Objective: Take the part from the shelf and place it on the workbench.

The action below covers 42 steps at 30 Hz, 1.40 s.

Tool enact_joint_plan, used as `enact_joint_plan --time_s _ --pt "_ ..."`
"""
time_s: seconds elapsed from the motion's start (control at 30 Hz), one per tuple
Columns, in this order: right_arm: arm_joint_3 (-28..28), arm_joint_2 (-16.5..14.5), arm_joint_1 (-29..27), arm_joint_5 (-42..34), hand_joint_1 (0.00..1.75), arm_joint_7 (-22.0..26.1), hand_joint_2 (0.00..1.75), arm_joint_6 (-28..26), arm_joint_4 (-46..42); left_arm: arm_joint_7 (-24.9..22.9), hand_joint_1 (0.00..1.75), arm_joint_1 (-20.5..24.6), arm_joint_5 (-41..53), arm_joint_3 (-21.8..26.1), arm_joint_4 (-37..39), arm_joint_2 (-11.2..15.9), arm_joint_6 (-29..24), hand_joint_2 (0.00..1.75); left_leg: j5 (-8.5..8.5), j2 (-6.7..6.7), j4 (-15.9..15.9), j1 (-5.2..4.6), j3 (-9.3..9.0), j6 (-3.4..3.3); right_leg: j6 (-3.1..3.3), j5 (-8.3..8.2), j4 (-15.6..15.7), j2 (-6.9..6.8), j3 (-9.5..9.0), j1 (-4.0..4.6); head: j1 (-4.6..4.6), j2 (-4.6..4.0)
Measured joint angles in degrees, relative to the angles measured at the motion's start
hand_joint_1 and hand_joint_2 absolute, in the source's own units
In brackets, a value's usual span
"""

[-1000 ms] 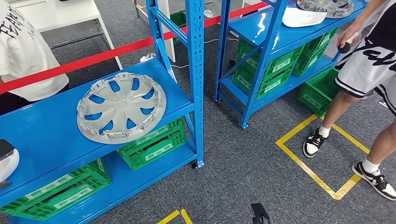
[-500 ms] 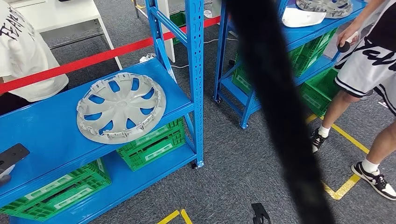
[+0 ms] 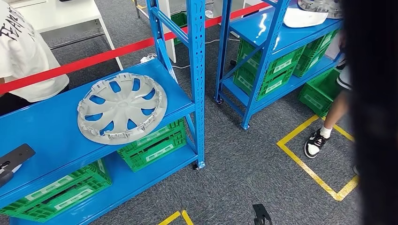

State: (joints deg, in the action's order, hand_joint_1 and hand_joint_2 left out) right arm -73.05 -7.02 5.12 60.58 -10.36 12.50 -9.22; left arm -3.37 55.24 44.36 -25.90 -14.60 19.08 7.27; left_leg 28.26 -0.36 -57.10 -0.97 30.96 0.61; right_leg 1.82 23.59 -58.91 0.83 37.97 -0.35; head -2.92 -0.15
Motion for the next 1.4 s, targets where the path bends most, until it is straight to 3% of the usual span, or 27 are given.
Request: enact_joint_plan --time_s 0.13,0.23,0.47,0.57,0.77,1.0,1.2,1.4 --pt "0.0 0.0 0.0 -0.1 0.00 0.1 0.00 0.0 0.0 1.6 1.75 0.0 -1.2 0.0 -0.1 -0.3 -0.9 1.75 0.00 -0.01 0.0 0.00 0.01 0.00 -0.01 0.00 0.0 -0.01 0.00 0.00 0.01 0.00" --pt "0.0 0.0 0.0 -0.4 0.00 0.2 0.00 0.0 0.0 5.5 1.75 -0.1 -3.4 0.2 -0.6 -0.9 -2.8 1.75 0.00 -0.04 0.0 0.00 0.04 -0.01 -0.03 0.02 0.0 -0.04 0.00 0.00 0.01 0.00" --pt "0.0 0.0 0.0 -0.8 0.00 0.8 0.00 -0.2 0.0 22.0 1.75 -0.1 -14.1 4.8 -4.7 -3.1 -11.3 1.75 0.00 -0.03 -0.1 0.00 0.07 -0.02 -0.04 0.02 0.0 -0.03 0.01 0.02 0.01 0.00" --pt "-0.1 0.0 0.0 -0.8 0.00 1.1 0.00 -0.4 0.0 26.8 1.75 0.0 -22.0 8.9 -9.2 -4.3 -9.8 1.75 0.04 -0.02 -0.1 0.00 0.09 -0.07 -0.05 0.01 0.1 -0.02 0.01 0.01 0.01 0.00" --pt "-0.3 0.0 0.0 -0.5 0.00 1.1 0.00 -0.5 0.0 27.2 1.75 -0.3 -36.5 14.1 -23.6 -5.7 -3.9 1.75 0.09 0.04 -0.1 0.01 0.13 -0.15 -0.09 0.00 0.1 0.05 0.02 0.01 0.01 0.00" --pt "-0.3 0.0 -0.1 -0.1 0.00 1.2 0.00 -0.5 0.0 24.6 1.75 -4.1 -53.1 16.6 -45.1 -6.1 -3.5 1.75 0.18 0.06 -0.1 0.01 0.12 -0.28 -0.26 0.11 0.1 0.04 -0.01 -0.05 0.01 0.00" --pt "-0.3 0.0 -0.1 0.4 0.00 1.1 0.00 -0.5 0.0 25.5 1.75 -9.8 -56.0 16.7 -57.4 -6.1 -5.1 1.75 0.23 0.05 -0.1 -0.02 0.11 -0.36 -0.34 0.11 0.1 0.02 -0.05 -0.09 0.01 0.00" --pt "-0.3 0.0 -0.1 0.6 0.00 1.5 0.00 -0.3 0.0 24.9 1.75 -12.2 -56.3 16.2 -61.8 -5.7 -6.7 1.75 0.31 0.04 -0.3 -0.25 0.17 -0.50 -0.62 0.05 0.2 0.01 -0.11 -0.23 0.00 0.00"
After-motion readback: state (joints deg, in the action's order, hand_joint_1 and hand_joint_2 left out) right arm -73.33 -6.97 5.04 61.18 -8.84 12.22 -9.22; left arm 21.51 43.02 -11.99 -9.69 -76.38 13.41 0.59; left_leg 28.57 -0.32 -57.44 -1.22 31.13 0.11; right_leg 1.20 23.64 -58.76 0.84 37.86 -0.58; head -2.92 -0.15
